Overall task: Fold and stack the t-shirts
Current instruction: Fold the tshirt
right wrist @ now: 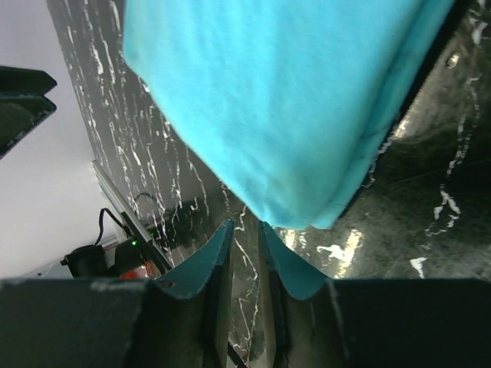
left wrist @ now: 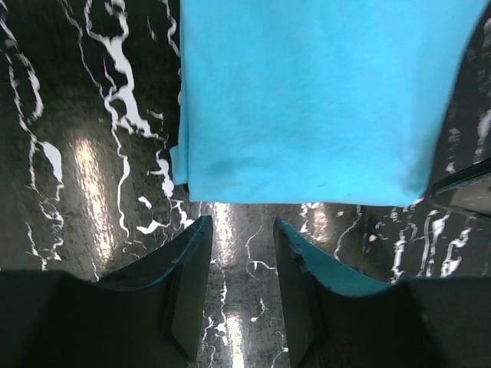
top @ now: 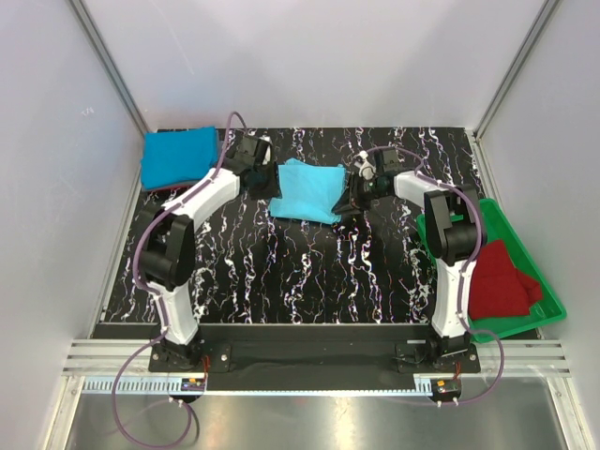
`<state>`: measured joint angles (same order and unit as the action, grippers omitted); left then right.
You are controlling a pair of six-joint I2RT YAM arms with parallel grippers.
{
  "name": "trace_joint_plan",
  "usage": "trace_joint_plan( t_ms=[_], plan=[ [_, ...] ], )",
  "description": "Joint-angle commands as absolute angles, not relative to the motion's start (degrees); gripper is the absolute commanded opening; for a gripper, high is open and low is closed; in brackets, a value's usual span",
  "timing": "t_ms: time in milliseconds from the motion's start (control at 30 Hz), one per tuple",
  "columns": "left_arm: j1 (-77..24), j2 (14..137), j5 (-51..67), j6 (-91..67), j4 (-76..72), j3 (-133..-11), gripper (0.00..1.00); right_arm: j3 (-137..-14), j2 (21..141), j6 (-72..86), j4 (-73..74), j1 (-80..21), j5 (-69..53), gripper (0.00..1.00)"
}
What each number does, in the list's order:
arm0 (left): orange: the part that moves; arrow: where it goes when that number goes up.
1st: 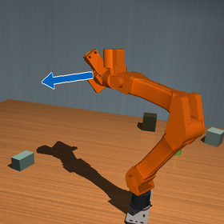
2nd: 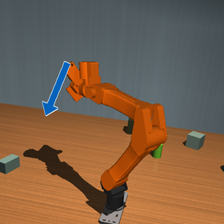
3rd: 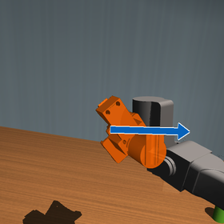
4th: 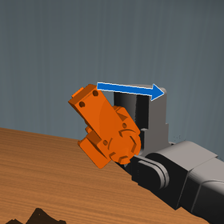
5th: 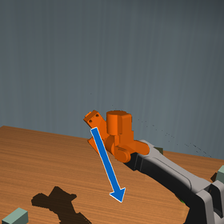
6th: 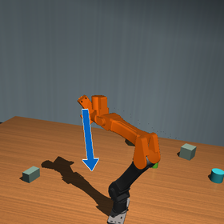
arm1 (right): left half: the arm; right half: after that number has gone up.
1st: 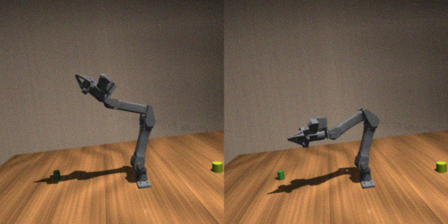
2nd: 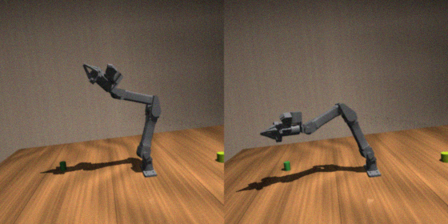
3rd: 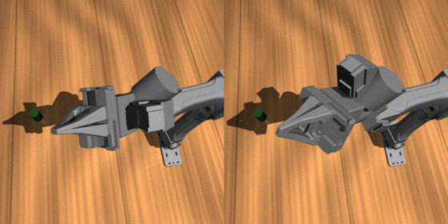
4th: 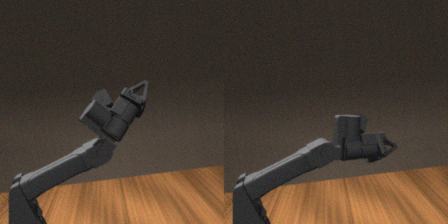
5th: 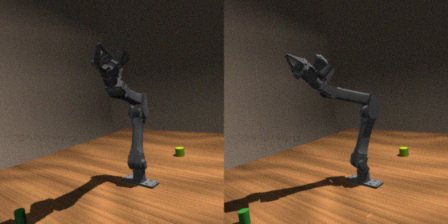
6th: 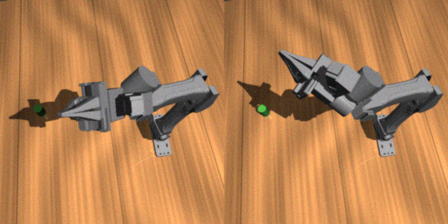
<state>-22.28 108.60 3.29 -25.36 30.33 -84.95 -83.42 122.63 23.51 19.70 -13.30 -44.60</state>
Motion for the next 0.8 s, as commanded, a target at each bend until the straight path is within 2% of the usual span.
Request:
trace_joint_plan(
  t_ms=[0, 200, 267, 300, 467, 700, 767],
  plan=[
    [-21.71, 108.7, 5.88, -22.86, 29.18, -87.88, 0.43, -84.46, 118.65, 23.29, 20.13, -14.24, -44.47, 0.26],
    [-17.68, 111.36, 8.35, -23.91, 30.85, -89.92, 0.43, -82.36, 114.81, 24.26, 20.13, -14.24, -37.03, 0.41],
    [-16.09, 111.01, 8.44, -22.6, 30.76, -88.95, 0.49, -80.61, 112.77, 24.34, 20.13, -14.33, -34.46, 0.48],
    [-15.74, 111.01, 8.52, -21.98, 30.67, -88.6, 0.53, -80.07, 110.94, 24.35, 20.13, -14.24, -33.32, 0.49],
    [-15.21, 113.9, 13.62, -19.51, 28.4, -88.24, 0.56, -77.7, 107.32, 25.05, 20.13, -14.41, -33.13, 0.55],
    [-15.21, 116.8, 16.69, -18.72, 22.68, -83.77, 0.54, -75.5, 104.24, 24.61, 20.04, -14.33, -33.31, 0.57],
    [-15.21, 117.24, 18.36, -19.51, 20.23, -82.45, 0.51, -75.15, 103.63, 24.61, 20.13, -14.41, -33.4, 0.57]
  ],
)
